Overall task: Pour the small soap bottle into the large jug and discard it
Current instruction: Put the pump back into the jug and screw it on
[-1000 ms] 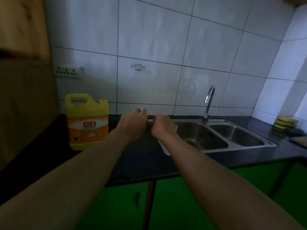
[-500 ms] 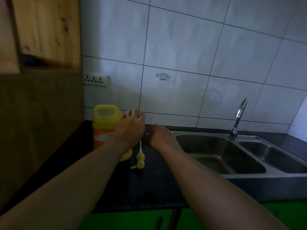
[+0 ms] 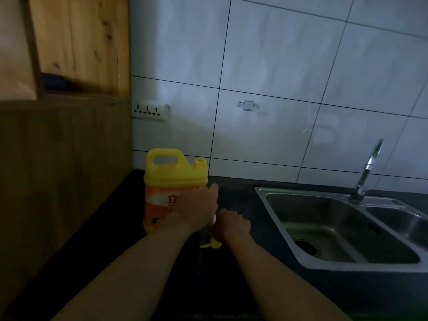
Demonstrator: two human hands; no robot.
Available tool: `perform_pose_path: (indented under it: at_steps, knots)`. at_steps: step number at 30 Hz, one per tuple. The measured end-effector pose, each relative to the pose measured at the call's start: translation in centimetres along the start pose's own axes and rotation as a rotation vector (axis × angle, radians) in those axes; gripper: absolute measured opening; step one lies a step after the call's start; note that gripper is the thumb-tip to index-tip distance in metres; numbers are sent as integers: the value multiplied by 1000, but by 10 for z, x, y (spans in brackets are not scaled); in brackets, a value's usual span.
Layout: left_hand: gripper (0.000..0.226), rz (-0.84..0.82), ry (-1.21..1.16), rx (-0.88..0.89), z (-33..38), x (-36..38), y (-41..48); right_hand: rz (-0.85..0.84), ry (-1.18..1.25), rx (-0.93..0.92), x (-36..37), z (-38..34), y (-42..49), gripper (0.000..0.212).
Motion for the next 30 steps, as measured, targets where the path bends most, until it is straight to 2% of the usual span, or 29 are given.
perform_pose_path:
  at_steps: [9, 12, 16, 19, 22, 26, 30]
  knots:
    - [20, 25, -162, -5, -3, 5, 0, 39, 58, 50, 15, 3, 15, 41]
    - [11, 22, -180, -3, -4, 4, 3, 66, 126, 95, 9, 6, 15, 37]
    - [6, 78, -178, 18, -4, -3, 5, 207, 270, 142, -11, 12, 9, 31]
    - [16, 127, -124, 9, -4, -14, 5, 340, 416, 164, -31, 18, 1, 36]
    - [18, 211, -129, -18, -6, -31, 5, 449, 566, 119, -56, 21, -5, 35]
    - [18, 436, -48, 16, -18, -47, 14, 524, 739, 34, -98, 15, -6, 37]
    - [13, 531, 83, -154, -35, -66, 12, 603, 892, -8, -140, 2, -13, 40]
Point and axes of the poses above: each hand's wrist, its own y-axis towards the middle knuckle, its own x-axis out of the palm, z = x × y, the point moved 3 cm from there along y, towards the middle knuckle, and after that the axes turned 7 degrees about -z, right-handed, at the moved point
